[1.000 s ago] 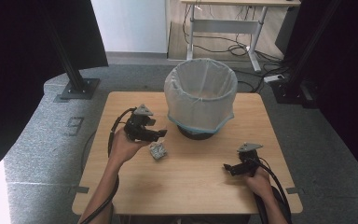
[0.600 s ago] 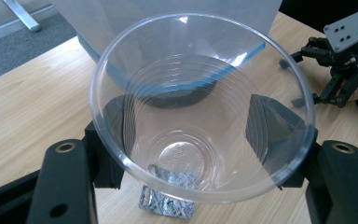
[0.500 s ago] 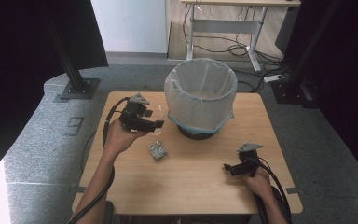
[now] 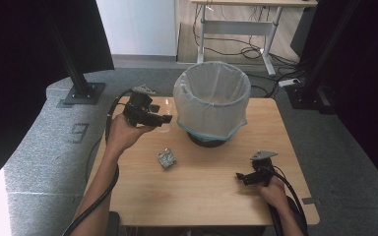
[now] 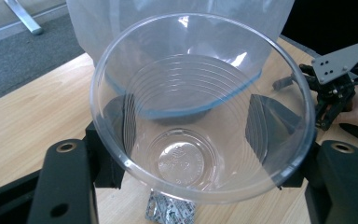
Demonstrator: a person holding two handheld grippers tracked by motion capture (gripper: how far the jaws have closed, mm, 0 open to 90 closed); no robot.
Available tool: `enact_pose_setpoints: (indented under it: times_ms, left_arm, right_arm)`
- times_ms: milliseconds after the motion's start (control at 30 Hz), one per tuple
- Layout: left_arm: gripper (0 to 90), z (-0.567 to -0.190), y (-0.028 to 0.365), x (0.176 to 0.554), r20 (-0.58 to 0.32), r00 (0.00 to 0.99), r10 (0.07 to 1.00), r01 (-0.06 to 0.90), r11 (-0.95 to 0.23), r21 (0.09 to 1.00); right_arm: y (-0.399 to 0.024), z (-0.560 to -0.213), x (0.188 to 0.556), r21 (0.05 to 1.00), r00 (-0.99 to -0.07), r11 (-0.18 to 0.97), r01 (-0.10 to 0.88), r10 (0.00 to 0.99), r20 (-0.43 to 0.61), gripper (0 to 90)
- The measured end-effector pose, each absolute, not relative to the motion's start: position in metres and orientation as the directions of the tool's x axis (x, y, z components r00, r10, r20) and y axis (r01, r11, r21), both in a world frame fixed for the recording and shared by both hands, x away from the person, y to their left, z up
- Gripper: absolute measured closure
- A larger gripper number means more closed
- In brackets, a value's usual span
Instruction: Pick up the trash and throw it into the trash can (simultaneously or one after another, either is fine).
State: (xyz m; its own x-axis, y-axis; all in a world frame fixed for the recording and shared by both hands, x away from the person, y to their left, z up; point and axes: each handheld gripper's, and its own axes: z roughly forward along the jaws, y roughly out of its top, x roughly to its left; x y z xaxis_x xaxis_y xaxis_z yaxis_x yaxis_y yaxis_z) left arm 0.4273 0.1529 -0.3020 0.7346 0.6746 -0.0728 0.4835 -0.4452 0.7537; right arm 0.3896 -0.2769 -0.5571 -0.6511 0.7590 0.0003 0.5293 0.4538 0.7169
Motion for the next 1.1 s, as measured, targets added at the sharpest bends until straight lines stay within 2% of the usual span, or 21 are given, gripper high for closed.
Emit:
enact_pose_setpoints:
  times_ms: [1100]
  left_arm:
    - [34.8,-0.236,0.131,0.456,-0.045,0.744,0.667,0.459,-0.461,0.760]
  right_arm:
    - [-0.277,-0.557,0.390,0.719,-0.659,0.457,0.523,0.752,0.001,0.0]
